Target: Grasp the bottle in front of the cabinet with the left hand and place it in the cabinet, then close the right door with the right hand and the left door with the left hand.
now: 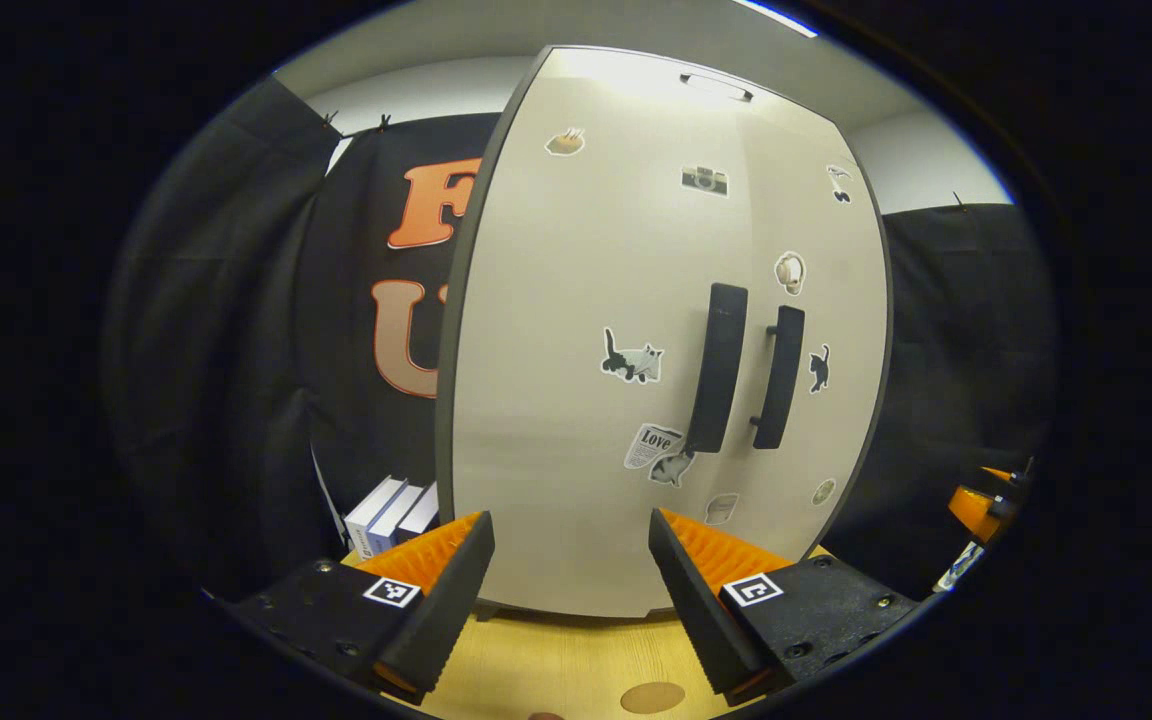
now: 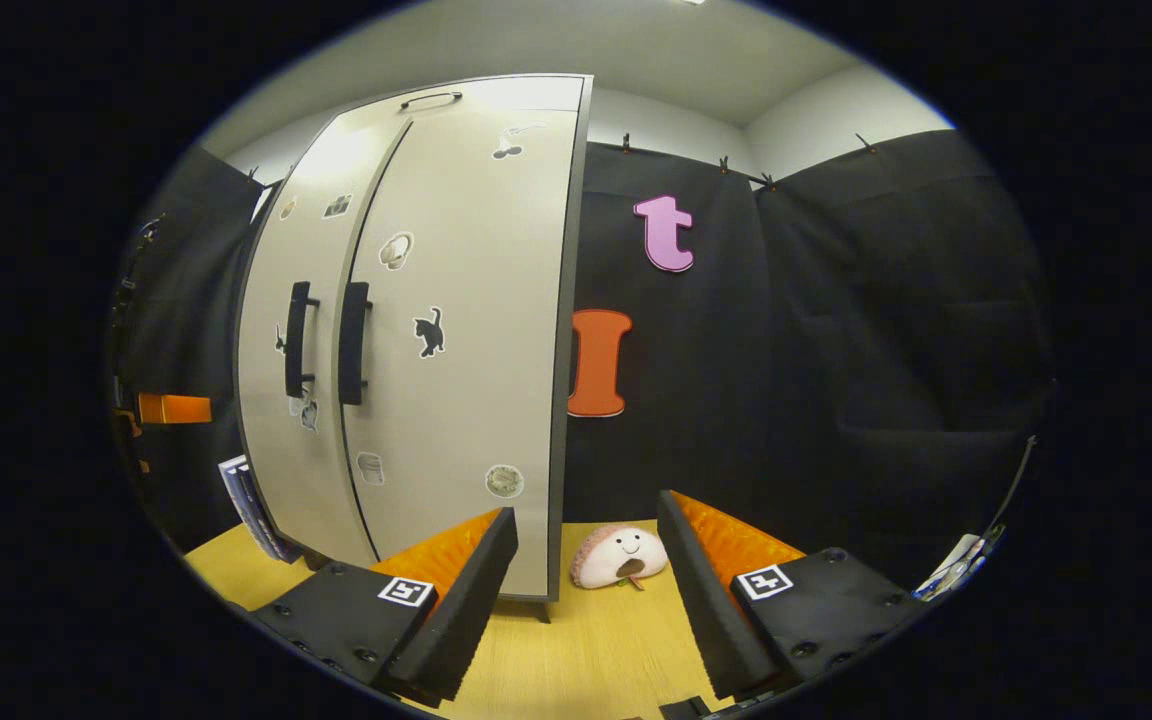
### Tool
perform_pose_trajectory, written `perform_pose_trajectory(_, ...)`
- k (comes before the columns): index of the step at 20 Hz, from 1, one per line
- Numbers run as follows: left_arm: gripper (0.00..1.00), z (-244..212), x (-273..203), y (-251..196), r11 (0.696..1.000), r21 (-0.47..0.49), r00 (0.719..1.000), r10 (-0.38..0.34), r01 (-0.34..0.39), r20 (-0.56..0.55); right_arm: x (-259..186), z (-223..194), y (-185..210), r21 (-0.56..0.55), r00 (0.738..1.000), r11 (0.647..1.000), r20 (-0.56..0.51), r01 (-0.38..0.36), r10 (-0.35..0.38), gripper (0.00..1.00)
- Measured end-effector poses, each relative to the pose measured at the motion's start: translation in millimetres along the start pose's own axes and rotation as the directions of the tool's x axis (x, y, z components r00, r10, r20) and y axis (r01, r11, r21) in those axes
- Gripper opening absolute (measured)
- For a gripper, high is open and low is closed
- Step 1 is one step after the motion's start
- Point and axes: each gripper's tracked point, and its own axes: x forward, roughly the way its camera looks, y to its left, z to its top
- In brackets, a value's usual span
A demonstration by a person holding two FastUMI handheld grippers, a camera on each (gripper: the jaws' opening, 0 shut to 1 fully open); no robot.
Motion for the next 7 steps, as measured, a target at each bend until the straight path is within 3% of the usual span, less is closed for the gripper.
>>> perform_pose_trajectory(5, 0.95, 24, -52, 22, 0.999, 0.032, 0.999, 0.013, -0.014, 0.029, -8, 10, 8, -0.003, 1.000, 1.000, 0.009, -0.007, 0.007, 0.94)
perform_pose_trajectory(6, 0.95, 28, -60, 27, 0.999, 0.030, 0.999, 0.013, -0.014, 0.033, -10, 11, 10, -0.008, 1.000, 1.000, 0.012, -0.006, 0.006, 0.87)
perform_pose_trajectory(7, 0.95, 32, -68, 30, 1.000, 0.026, 0.999, 0.014, -0.015, 0.039, -13, 13, 11, -0.014, 1.000, 1.000, 0.015, -0.003, 0.004, 0.87)
